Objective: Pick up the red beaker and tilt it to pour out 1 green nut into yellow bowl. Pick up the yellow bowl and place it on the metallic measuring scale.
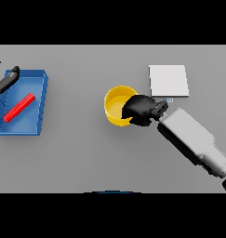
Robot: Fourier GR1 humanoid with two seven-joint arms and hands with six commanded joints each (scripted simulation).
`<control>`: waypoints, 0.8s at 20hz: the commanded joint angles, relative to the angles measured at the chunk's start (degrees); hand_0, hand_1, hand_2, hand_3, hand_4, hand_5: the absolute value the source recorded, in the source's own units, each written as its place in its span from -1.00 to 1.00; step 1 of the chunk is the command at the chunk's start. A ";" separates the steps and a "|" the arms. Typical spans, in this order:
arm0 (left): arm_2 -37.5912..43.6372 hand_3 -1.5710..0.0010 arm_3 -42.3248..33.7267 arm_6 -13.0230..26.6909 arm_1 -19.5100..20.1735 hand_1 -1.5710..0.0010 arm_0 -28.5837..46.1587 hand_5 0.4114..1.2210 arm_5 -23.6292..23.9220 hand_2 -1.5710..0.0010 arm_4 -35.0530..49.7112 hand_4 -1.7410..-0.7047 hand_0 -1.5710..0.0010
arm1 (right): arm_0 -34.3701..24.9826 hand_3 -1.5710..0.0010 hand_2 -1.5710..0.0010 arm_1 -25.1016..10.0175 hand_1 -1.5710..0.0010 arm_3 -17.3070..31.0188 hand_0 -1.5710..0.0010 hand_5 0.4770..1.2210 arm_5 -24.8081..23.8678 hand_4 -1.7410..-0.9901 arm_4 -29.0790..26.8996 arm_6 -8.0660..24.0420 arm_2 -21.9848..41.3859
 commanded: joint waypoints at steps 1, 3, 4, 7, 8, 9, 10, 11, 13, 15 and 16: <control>-0.07 1.00 -0.35 0.22 0.02 1.00 0.45 -0.30 0.25 1.00 0.05 0.97 1.00 | -0.05 -0.69 -0.70 -0.67 -0.97 -0.76 -0.97 0.98 0.57 -0.98 -0.52 -0.15 -0.64; 0.01 1.00 0.19 -0.18 -0.31 1.00 0.17 -0.30 0.23 1.00 0.03 0.96 1.00 | -0.21 -0.63 -0.77 -0.98 -0.98 -2.96 -0.98 0.99 2.02 -0.99 -1.69 1.70 -2.21; 0.07 1.00 -0.11 0.18 0.06 1.00 -0.04 -0.31 0.40 1.00 -0.14 0.96 1.00 | 0.23 -0.59 -0.80 -2.04 -0.98 -4.82 -0.98 0.99 2.69 -0.99 -2.21 1.80 -2.95; -0.55 1.00 -0.59 0.43 -0.15 1.00 0.01 -0.32 0.33 1.00 -0.49 0.98 1.00 | -0.22 -0.52 -0.82 -4.26 -0.99 -8.33 -0.99 1.00 3.74 -0.99 -2.95 3.76 -5.78; -0.36 1.00 -0.26 0.22 0.03 1.00 -0.08 -0.32 -0.14 1.00 -0.30 0.98 1.00 | -0.39 -0.50 -0.85 -4.52 -0.99 -8.45 -0.99 1.00 3.41 -1.00 -2.65 5.28 -6.40; -0.71 1.00 -0.44 -0.01 -0.48 1.00 -0.17 -0.32 0.39 1.00 -0.71 0.98 1.00 | -0.50 -0.49 -0.88 -4.55 -0.99 -8.45 -1.00 1.00 3.23 -1.00 -2.57 5.76 -6.71; -0.57 1.00 -0.66 -0.22 -0.29 1.00 0.03 -0.32 0.49 1.00 -0.63 0.98 1.00 | -0.59 -0.48 -0.91 -4.52 -1.00 -8.37 -1.00 1.00 3.15 -1.00 -2.58 5.61 -6.89; -0.22 1.00 -0.86 0.35 0.11 1.00 0.18 -0.32 0.52 1.00 -0.24 0.98 1.00 | -0.66 -0.48 -0.92 -4.26 -1.00 -7.66 -0.98 1.00 2.60 -1.00 -2.37 5.25 -6.90; -0.27 1.00 -1.52 1.07 0.44 1.00 0.11 -0.30 0.72 1.00 -0.26 0.97 1.00 | -1.96 -0.47 -0.94 -5.19 -1.00 -7.82 -0.99 1.00 3.11 -1.00 -2.58 5.82 -8.44; -0.11 1.00 -1.12 0.98 0.34 1.00 -0.44 -0.28 0.28 1.00 -0.08 0.96 1.00 | -2.42 -0.46 -0.93 -6.07 -1.00 -6.34 -0.99 1.00 1.91 -1.00 -2.19 4.95 -9.34; -0.02 1.00 -1.14 0.97 0.40 1.00 -0.29 -0.26 0.26 1.00 0.04 0.96 1.00 | -2.56 -0.47 -0.94 -6.53 -1.00 -4.79 -0.99 1.00 0.59 -1.00 -1.69 4.42 -9.75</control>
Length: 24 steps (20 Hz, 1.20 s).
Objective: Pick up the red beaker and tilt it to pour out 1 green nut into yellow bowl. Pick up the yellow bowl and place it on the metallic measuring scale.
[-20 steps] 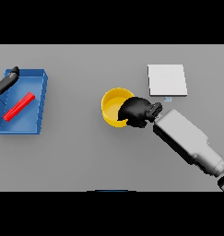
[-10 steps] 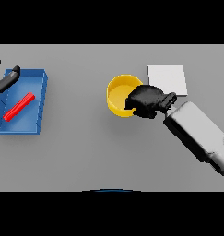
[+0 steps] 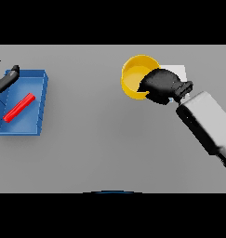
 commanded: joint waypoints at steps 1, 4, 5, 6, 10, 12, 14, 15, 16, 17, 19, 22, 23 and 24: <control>-0.34 1.00 -0.41 -0.32 -0.17 1.00 0.31 -0.25 0.10 1.00 -0.21 0.95 1.00 | -0.09 -0.47 -0.95 0.09 -1.00 1.36 -1.00 1.00 -1.42 -1.00 0.44 -0.01 -0.37; -0.42 1.00 -1.74 1.71 0.64 1.00 0.56 -0.24 0.53 1.00 -0.17 0.95 1.00 | -0.55 -0.47 -0.95 -0.76 -1.00 5.00 -1.00 1.00 -3.20 -1.00 0.33 -0.70 -2.34; -0.55 1.00 -1.67 1.96 0.22 1.00 0.45 -0.23 0.88 1.00 -0.22 0.95 1.00 | -1.68 -0.46 -0.96 -0.54 -1.00 7.43 -1.00 1.00 -4.17 -1.00 0.79 -0.42 -2.92; -0.18 1.00 -1.17 1.87 0.34 1.00 0.41 -0.22 0.75 1.00 0.00 0.94 1.00 | -2.16 -0.46 -0.96 -0.78 -1.00 9.20 -1.00 1.00 -5.44 -1.00 1.03 -1.24 -3.29; -0.01 1.00 -1.57 2.10 0.93 1.00 0.88 -0.20 0.52 1.00 0.21 0.95 1.00 | -3.69 -0.46 -0.96 -0.99 -1.00 16.30 -1.00 1.00 -9.42 -1.00 2.12 -2.04 -4.80; -0.28 1.00 -2.11 2.34 1.21 1.00 1.30 -0.21 0.31 1.00 0.14 0.97 1.00 | -3.67 -0.47 -0.93 -0.60 -1.00 20.09 -1.00 1.00 -11.05 -1.00 2.38 -2.74 -5.22; -0.06 1.00 -1.66 1.84 1.39 1.00 1.81 -0.24 -0.15 1.00 0.41 0.97 1.00 | -4.19 -0.52 -0.89 -0.07 -1.00 24.55 -1.00 1.00 -13.64 -1.00 3.04 -3.46 -5.66; -0.19 1.00 -1.65 2.23 1.13 1.00 1.20 -0.24 -0.04 1.00 0.22 0.97 1.00 | -5.05 -0.57 -0.88 0.32 -1.00 26.77 -1.00 1.00 -14.04 -1.00 3.05 -3.19 -6.12; -0.35 1.00 -2.13 2.31 0.73 1.00 1.04 -0.25 0.42 1.00 0.18 0.96 1.00 | -5.64 -0.61 -0.86 0.51 -1.00 28.67 -1.00 1.00 -14.28 -1.00 2.74 -3.45 -6.57; -0.56 1.00 -2.61 2.95 0.77 1.00 1.09 -0.25 0.81 1.00 0.00 0.96 1.00 | -5.38 -0.65 -0.85 0.32 -1.00 29.39 -1.00 1.00 -14.36 -1.00 2.26 -4.39 -6.86; -0.58 1.00 -1.94 2.71 0.84 1.00 1.06 -0.26 0.70 1.00 -0.29 0.96 1.00 | -5.80 -0.69 -0.82 0.95 -1.00 31.31 -1.00 1.00 -14.51 -1.00 1.60 -4.45 -7.43; -0.12 1.00 -3.00 3.04 1.47 1.00 1.46 -0.25 0.62 1.00 0.40 0.95 1.00 | -5.80 -0.79 -0.77 1.82 -1.00 33.91 -0.97 1.00 -14.45 -1.00 1.05 -4.80 -7.90; 0.01 1.00 -2.62 2.72 1.32 1.00 1.66 -0.26 0.68 1.00 0.53 0.95 1.00 | -6.38 -0.83 -0.76 2.33 -1.00 34.28 -0.94 1.00 -14.03 -1.00 0.99 -3.86 -8.04; 0.00 1.00 -2.60 2.65 1.66 1.00 2.01 -0.26 0.59 1.00 0.40 0.96 1.00 | -6.81 -0.87 -0.74 2.29 -1.00 35.41 -0.87 1.00 -13.73 -1.00 0.94 -4.73 -8.22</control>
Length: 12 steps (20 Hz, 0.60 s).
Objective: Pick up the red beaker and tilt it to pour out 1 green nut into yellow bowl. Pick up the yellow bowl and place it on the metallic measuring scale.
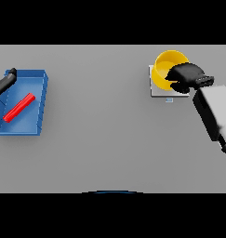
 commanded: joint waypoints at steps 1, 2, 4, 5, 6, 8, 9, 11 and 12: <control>-0.44 1.00 -0.10 0.27 -0.33 1.00 -0.18 -0.26 -0.05 1.00 -0.26 0.96 1.00 | 0.08 -0.89 -0.74 -0.03 -1.00 0.38 -0.80 1.00 -0.21 -1.00 0.16 -0.13 0.01; -0.42 1.00 0.16 0.43 -0.62 1.00 -0.70 -0.25 0.10 1.00 -0.34 0.96 1.00 | -0.02 -0.82 -0.75 0.33 -1.00 0.94 -0.79 1.00 -0.36 -1.00 0.40 0.16 0.02; -0.38 1.00 1.24 -0.07 -0.89 1.00 -1.08 -0.25 -0.27 1.00 -0.48 0.95 1.00 | -0.46 -0.53 -0.81 0.50 -0.86 1.84 -0.70 1.00 0.09 -1.00 0.26 -0.05 -0.43; -0.69 1.00 1.45 0.03 -1.35 1.00 -1.26 -0.24 -0.35 1.00 -0.58 0.95 1.00 | -0.43 -0.35 -0.69 0.43 -0.68 1.90 -0.44 1.00 0.58 -0.89 -0.09 -0.85 -0.78; -0.80 1.00 1.67 -0.16 -1.81 1.00 -1.61 -0.23 -0.27 1.00 -0.69 0.95 1.00 | -0.70 -0.19 -0.51 0.63 -0.46 1.93 -0.15 0.79 0.97 -0.78 -0.31 -0.34 -0.99; -0.31 1.00 1.67 -1.21 -1.06 1.00 -1.11 -0.22 -0.67 1.00 -0.44 0.95 1.00 | -0.78 0.06 -0.16 0.25 -0.05 2.30 0.26 0.45 2.39 -0.59 -0.78 0.35 -1.46; -0.64 1.00 2.23 -1.10 -1.87 1.00 -1.59 -0.23 -0.58 1.00 -0.67 0.95 1.00 | -0.92 0.15 -0.02 -0.24 0.10 2.41 0.41 0.33 3.08 -0.53 -0.63 0.73 -1.39; -0.29 1.00 2.06 -1.21 -1.21 1.00 -0.82 -0.26 -0.70 1.00 -0.38 0.96 1.00 | -1.01 0.28 0.23 -0.49 0.39 2.76 0.62 0.14 2.99 -0.40 0.06 -0.56 -0.60; -0.37 1.00 2.01 -0.36 -1.23 1.00 -1.74 -0.27 -0.94 1.00 -0.41 0.96 1.00 | -1.30 0.33 0.34 -0.34 0.52 3.41 0.70 0.08 2.52 -0.36 0.59 -0.78 -0.22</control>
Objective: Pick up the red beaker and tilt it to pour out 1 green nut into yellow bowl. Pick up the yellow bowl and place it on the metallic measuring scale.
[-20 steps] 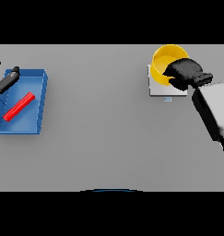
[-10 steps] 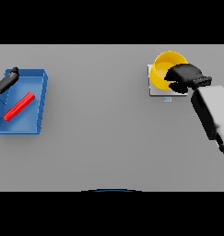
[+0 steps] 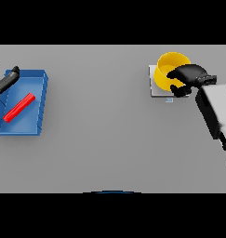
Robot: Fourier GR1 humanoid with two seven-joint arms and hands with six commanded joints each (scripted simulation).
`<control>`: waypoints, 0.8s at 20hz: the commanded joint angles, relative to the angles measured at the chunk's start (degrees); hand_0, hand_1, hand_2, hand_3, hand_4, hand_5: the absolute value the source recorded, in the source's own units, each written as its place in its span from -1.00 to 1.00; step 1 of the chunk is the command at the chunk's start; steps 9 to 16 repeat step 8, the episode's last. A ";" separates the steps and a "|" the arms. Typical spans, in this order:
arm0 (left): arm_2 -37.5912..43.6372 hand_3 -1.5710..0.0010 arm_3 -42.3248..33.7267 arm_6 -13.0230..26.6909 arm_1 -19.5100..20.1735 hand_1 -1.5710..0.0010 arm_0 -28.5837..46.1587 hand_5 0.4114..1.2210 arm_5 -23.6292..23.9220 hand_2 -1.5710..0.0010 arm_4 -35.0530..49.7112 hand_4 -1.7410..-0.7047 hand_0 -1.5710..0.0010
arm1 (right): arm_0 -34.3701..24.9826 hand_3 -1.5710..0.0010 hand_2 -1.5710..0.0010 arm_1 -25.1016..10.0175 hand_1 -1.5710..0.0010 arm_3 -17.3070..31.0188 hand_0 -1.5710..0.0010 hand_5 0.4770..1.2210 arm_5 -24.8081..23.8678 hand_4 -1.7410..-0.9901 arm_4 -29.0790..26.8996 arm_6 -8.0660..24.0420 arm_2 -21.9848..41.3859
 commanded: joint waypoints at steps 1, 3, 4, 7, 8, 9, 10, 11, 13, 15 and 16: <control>-0.40 1.00 0.45 0.15 -0.56 1.00 -0.34 -0.27 0.17 1.00 -0.38 0.96 1.00 | -0.23 0.38 0.43 0.07 0.61 0.17 0.76 0.03 -0.45 -0.32 0.27 -0.79 0.27; -0.22 1.00 0.22 0.10 -0.54 1.00 -0.14 -0.29 0.40 1.00 -0.21 0.97 1.00 | -0.14 0.48 0.60 0.11 0.75 0.42 0.85 -0.06 -0.47 -0.24 0.61 -1.49 0.72; -0.12 1.00 0.68 -0.45 -0.80 1.00 0.23 -0.29 0.30 1.00 -0.01 0.97 1.00 | -0.42 0.52 0.68 0.45 0.80 0.82 0.88 -0.10 -0.14 -0.20 0.74 -0.04 0.67; -0.28 1.00 1.23 -0.88 -0.97 1.00 -0.25 -0.30 0.18 1.00 -0.46 0.97 1.00 | -0.04 0.62 0.84 -0.22 0.90 0.61 0.94 -0.21 1.48 -0.12 0.08 -0.06 0.29; -0.17 1.00 0.56 -0.76 -0.70 1.00 -0.12 -0.30 0.56 1.00 -0.46 0.97 1.00 | 0.25 0.65 0.87 -0.24 0.92 0.11 0.95 -0.24 1.57 -0.12 0.06 0.53 0.30; -0.17 1.00 0.56 -0.76 -0.70 1.00 -0.12 -0.30 0.56 1.00 -0.46 0.97 1.00 | 0.25 0.65 0.87 -0.24 0.92 0.11 0.95 -0.24 1.57 -0.12 0.06 0.53 0.30; -0.17 1.00 0.56 -0.76 -0.70 1.00 -0.12 -0.30 0.56 1.00 -0.46 0.97 1.00 | 0.25 0.65 0.87 -0.24 0.92 0.11 0.95 -0.24 1.57 -0.12 0.06 0.53 0.30; -0.17 1.00 0.56 -0.76 -0.70 1.00 -0.12 -0.30 0.56 1.00 -0.46 0.97 1.00 | 0.25 0.65 0.87 -0.24 0.92 0.11 0.95 -0.24 1.57 -0.12 0.06 0.53 0.30; -0.17 1.00 0.56 -0.76 -0.70 1.00 -0.12 -0.30 0.56 1.00 -0.46 0.97 1.00 | 0.25 0.65 0.87 -0.24 0.92 0.11 0.95 -0.24 1.57 -0.12 0.06 0.53 0.30; -0.17 1.00 0.56 -0.76 -0.70 1.00 -0.12 -0.30 0.56 1.00 -0.46 0.97 1.00 | 0.25 0.65 0.87 -0.24 0.92 0.11 0.95 -0.24 1.57 -0.12 0.06 0.53 0.30; -0.17 1.00 0.56 -0.76 -0.70 1.00 -0.12 -0.30 0.56 1.00 -0.46 0.97 1.00 | 0.25 0.65 0.87 -0.24 0.92 0.11 0.95 -0.24 1.57 -0.12 0.06 0.53 0.30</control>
